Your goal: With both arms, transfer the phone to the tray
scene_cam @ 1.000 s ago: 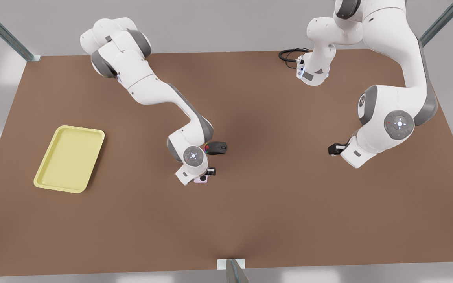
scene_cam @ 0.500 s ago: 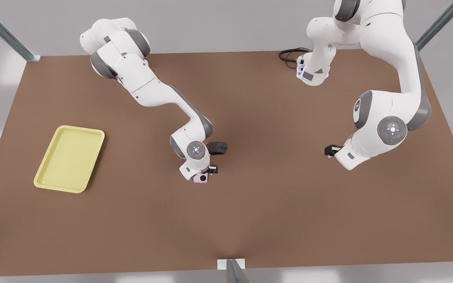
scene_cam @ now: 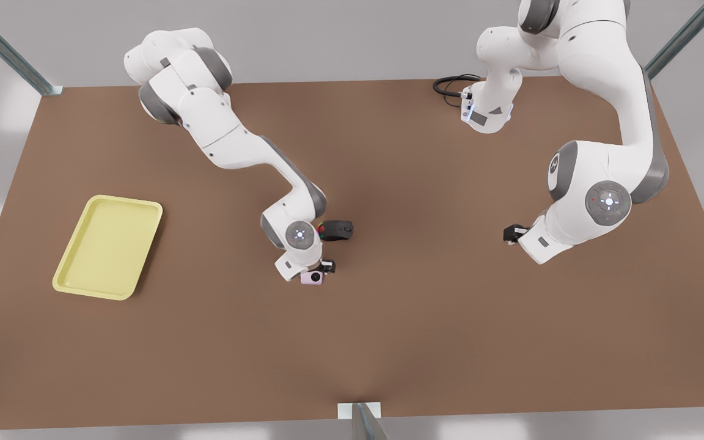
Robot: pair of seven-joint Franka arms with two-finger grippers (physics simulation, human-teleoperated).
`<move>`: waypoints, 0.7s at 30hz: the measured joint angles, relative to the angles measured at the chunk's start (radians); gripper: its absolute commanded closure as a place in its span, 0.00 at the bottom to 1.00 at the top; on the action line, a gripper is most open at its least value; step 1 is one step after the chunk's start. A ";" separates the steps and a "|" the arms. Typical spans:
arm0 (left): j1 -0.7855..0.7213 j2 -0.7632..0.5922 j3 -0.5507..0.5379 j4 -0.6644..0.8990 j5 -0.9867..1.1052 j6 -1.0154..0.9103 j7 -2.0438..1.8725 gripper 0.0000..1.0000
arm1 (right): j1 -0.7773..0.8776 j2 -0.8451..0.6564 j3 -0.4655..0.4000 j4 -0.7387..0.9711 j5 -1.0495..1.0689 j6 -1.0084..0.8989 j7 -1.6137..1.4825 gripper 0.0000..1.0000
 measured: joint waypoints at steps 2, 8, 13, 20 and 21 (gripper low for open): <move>0.000 0.002 0.000 0.000 0.000 0.000 0.002 0.00 | -0.001 0.000 0.000 -0.004 0.000 0.001 0.002 0.00; 0.000 0.010 0.000 0.000 -0.003 0.001 0.006 0.00 | 0.003 0.012 0.000 -0.007 0.000 0.015 0.006 0.00; 0.000 0.012 0.000 0.001 -0.005 0.004 0.009 0.00 | 0.004 0.021 0.000 -0.007 0.000 0.033 0.008 0.00; 0.001 0.011 0.000 0.002 -0.007 0.006 0.012 0.00 | 0.002 0.019 0.000 -0.006 0.000 0.039 0.010 0.10; 0.001 0.011 0.000 0.001 -0.007 0.006 0.012 0.00 | 0.002 0.020 0.001 -0.006 0.000 0.040 0.010 0.13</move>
